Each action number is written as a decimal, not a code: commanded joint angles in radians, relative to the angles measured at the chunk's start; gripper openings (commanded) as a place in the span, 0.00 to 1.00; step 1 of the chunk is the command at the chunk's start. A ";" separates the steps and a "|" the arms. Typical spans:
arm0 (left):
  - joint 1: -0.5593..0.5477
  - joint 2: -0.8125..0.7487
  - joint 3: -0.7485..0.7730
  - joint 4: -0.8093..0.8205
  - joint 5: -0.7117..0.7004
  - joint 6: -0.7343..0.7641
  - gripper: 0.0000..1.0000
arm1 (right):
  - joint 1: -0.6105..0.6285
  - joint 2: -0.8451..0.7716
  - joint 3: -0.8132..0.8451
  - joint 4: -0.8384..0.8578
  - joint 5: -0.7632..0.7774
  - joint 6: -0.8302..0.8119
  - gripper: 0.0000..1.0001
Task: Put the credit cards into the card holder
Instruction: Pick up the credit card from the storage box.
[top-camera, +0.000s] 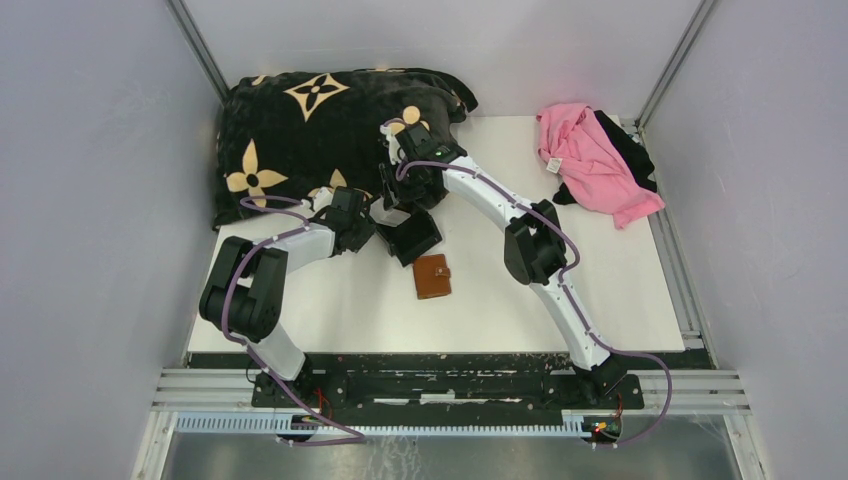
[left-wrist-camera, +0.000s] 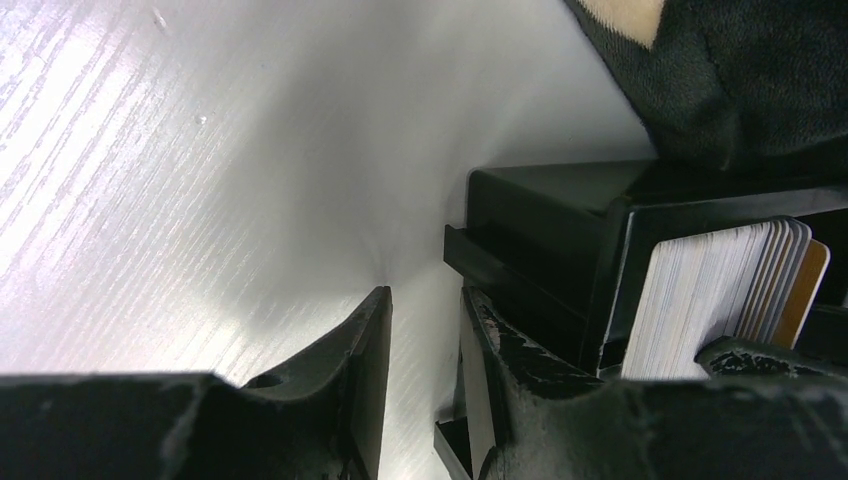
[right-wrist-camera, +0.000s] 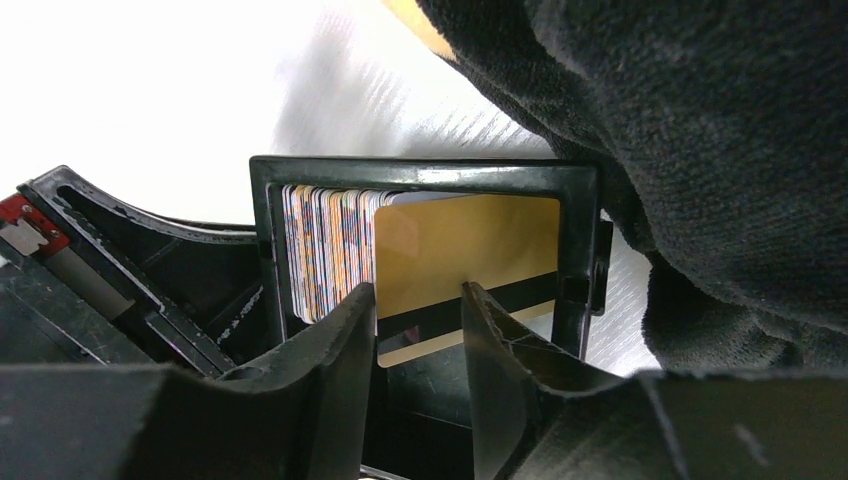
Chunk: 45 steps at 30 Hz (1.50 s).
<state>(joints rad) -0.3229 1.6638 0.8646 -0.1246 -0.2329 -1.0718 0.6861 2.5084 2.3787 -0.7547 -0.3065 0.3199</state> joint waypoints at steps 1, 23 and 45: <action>-0.007 -0.002 0.012 0.048 0.012 0.039 0.38 | 0.018 -0.006 0.038 0.028 -0.030 0.034 0.40; -0.012 -0.015 -0.013 0.062 0.032 0.047 0.38 | 0.037 -0.112 0.015 0.012 -0.005 0.045 0.29; -0.013 -0.075 -0.016 0.040 -0.009 0.113 0.41 | 0.034 -0.227 -0.083 -0.015 0.272 -0.075 0.01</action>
<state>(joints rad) -0.3294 1.6539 0.8421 -0.1104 -0.2096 -1.0439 0.7124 2.3699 2.3066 -0.7822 -0.0952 0.2741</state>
